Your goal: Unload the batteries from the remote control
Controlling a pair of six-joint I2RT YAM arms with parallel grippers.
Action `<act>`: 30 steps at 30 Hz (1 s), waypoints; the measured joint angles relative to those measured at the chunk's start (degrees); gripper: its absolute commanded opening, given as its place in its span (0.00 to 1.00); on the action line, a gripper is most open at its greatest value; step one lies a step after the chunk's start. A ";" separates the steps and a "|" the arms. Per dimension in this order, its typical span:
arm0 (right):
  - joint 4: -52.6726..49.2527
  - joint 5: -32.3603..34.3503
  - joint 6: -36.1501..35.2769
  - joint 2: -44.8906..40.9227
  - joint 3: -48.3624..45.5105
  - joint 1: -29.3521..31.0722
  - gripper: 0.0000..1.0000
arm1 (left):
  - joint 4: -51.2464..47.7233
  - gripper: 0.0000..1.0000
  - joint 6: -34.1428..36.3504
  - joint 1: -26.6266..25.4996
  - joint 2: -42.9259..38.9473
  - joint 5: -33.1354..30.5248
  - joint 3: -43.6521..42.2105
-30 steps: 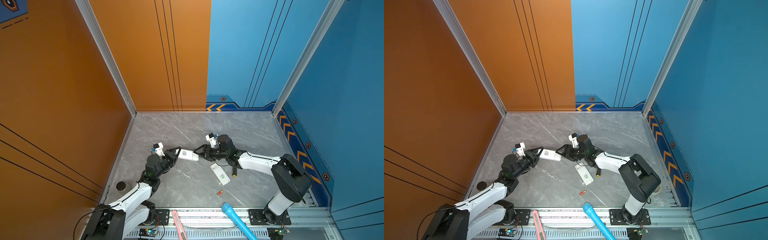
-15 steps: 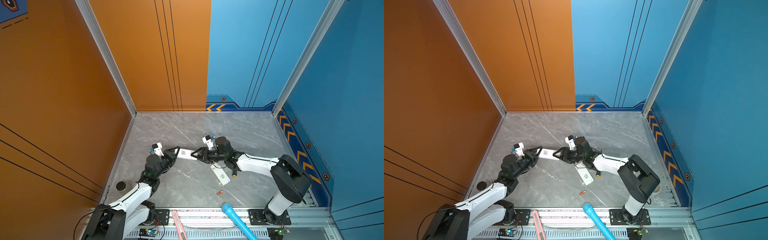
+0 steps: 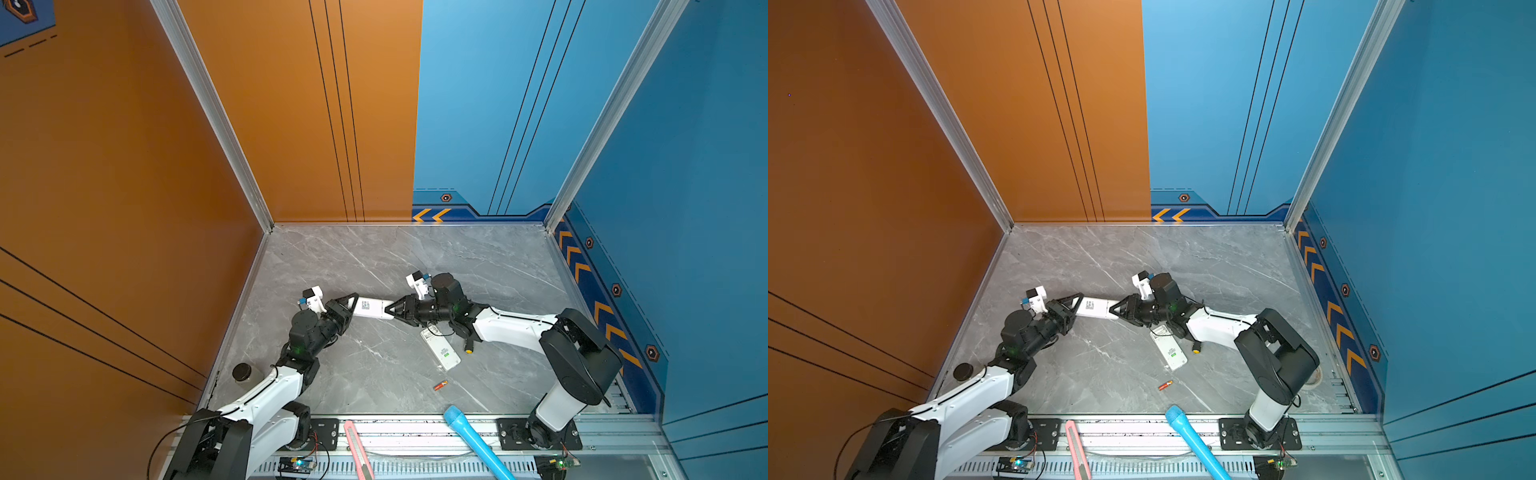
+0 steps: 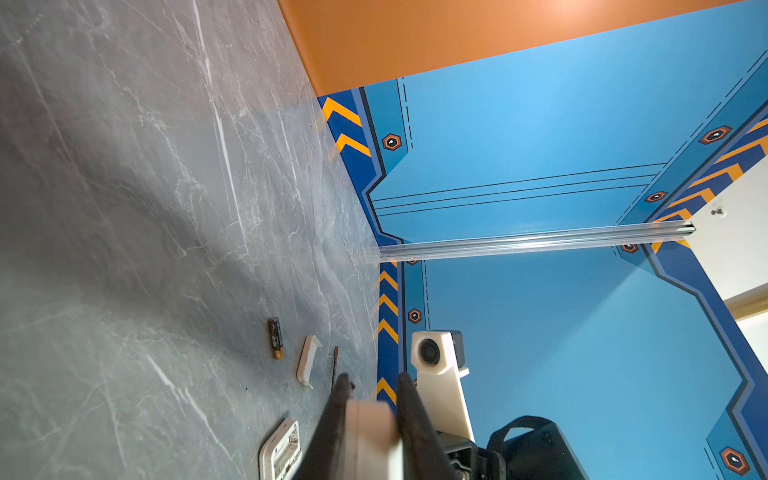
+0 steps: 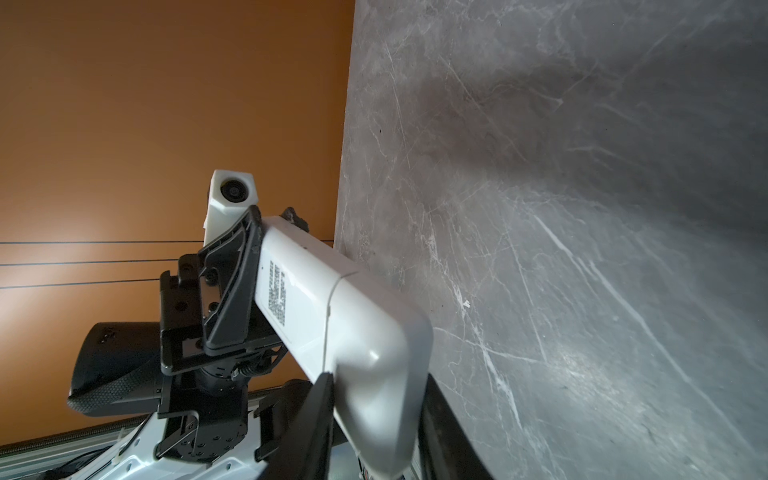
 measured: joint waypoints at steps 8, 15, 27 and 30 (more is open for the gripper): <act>0.31 -0.92 0.04 0.00 -1.51 -0.59 0.29 | -0.13 0.00 -0.17 0.98 -0.11 0.04 -0.79; 0.26 -1.11 -0.22 0.00 -1.55 -0.59 0.24 | -0.46 0.00 -0.15 1.11 -0.11 0.04 -0.79; -0.72 -1.55 -0.35 -0.02 -1.49 -0.61 0.23 | -1.70 0.00 1.79 1.05 -0.11 0.31 -0.74; -1.51 -1.55 -0.37 -0.26 -1.49 -0.61 0.25 | -2.32 0.00 2.40 1.03 -0.11 0.31 -0.74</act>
